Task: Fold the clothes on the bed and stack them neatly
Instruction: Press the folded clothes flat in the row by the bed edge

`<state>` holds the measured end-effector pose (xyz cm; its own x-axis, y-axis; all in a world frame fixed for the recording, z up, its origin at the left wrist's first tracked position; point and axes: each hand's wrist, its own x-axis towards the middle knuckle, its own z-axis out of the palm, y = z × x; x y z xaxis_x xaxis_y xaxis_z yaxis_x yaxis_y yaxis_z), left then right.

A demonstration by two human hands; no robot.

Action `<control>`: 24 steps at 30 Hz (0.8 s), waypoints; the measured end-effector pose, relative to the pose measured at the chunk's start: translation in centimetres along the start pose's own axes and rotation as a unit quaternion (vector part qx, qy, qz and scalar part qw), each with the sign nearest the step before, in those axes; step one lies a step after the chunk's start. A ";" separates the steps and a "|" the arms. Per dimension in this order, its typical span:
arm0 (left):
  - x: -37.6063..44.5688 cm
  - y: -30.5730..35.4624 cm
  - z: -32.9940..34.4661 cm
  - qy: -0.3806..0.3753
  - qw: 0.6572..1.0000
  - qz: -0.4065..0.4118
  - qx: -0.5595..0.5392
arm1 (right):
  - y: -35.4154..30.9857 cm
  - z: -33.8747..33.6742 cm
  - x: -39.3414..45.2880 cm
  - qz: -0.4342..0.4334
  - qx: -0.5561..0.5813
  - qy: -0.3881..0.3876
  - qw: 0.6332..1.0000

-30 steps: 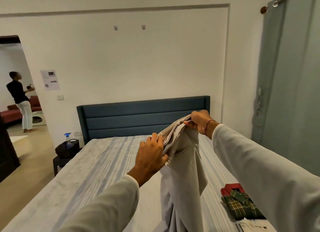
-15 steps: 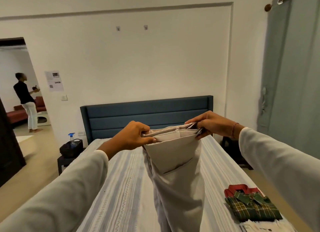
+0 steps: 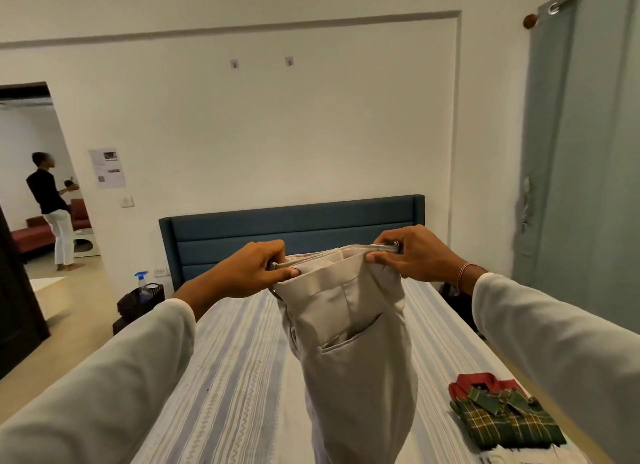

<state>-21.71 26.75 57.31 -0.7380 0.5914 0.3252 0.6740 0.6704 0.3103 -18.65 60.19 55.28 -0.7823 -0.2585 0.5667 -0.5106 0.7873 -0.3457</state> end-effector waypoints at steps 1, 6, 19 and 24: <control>-0.1 -0.1 0.0 -0.007 1.000 -0.009 -0.011 | -0.1 0.1 0.1 -0.004 0.000 0.008 1.000; 0.0 1.5 -0.2 -0.054 0.996 -0.067 -0.029 | -1.0 0.5 1.0 -0.006 -0.004 0.048 0.999; 6.5 8.1 2.2 -0.052 0.977 -0.035 0.206 | -3.4 1.3 2.7 -0.037 -0.064 0.063 0.995; 7.0 6.8 3.2 0.004 0.980 0.031 0.198 | -2.7 0.3 3.2 -0.008 -0.032 0.082 0.996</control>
<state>-22.39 36.85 58.76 -0.6951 0.6337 0.3396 0.6495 0.7560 -0.0812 -19.85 57.04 57.76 -0.7029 -0.1813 0.6878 -0.4954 0.8186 -0.2906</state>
